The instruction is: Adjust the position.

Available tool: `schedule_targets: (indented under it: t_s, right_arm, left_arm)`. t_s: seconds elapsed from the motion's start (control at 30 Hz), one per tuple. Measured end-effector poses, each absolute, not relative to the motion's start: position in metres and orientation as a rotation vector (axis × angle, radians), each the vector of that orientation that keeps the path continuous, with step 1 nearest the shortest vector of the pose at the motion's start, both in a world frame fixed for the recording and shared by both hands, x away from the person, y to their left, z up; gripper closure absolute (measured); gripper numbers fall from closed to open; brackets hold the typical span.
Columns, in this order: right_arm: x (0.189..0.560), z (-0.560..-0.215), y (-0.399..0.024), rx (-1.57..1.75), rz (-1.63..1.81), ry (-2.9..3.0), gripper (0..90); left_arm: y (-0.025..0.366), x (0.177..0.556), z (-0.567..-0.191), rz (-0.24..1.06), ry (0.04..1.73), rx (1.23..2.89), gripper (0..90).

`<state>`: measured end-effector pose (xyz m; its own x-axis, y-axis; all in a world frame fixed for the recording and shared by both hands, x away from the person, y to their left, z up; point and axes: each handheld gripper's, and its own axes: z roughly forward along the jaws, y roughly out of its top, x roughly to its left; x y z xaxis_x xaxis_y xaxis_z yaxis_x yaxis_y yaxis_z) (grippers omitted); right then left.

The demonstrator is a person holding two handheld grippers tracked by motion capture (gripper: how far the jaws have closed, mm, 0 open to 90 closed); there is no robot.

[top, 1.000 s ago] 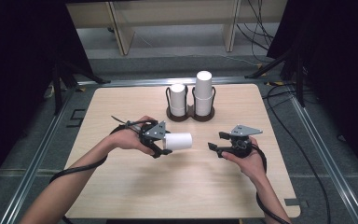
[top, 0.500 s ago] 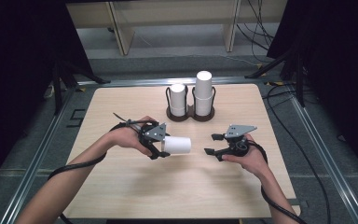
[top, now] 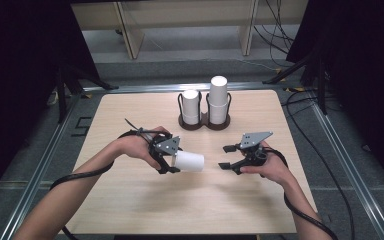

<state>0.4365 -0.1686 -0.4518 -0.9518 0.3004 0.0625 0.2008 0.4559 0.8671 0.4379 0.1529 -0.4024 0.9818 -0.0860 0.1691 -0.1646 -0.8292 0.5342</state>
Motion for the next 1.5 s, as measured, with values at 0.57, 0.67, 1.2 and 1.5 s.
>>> schedule_targets:
  t_s: [0.57,0.67,1.2,1.5]
  right_arm:
    - [0.439,-0.444,-0.15,0.363,1.433,2.684,30.3]
    - [0.439,-0.442,-0.147,0.354,1.426,2.7,30.4]
    - [0.439,-0.436,-0.134,0.293,1.401,2.704,30.4]
    - [0.439,-0.431,-0.122,0.246,1.382,2.718,29.8]
  left_arm:
    - [0.144,0.44,-0.39,0.201,-0.254,2.685,30.9]
    - [0.142,0.44,-0.389,0.209,-0.272,2.71,30.9]
    - [0.132,0.439,-0.383,0.201,-0.322,2.778,30.9]
    - [0.129,0.437,-0.383,0.195,-0.33,2.801,31.1]
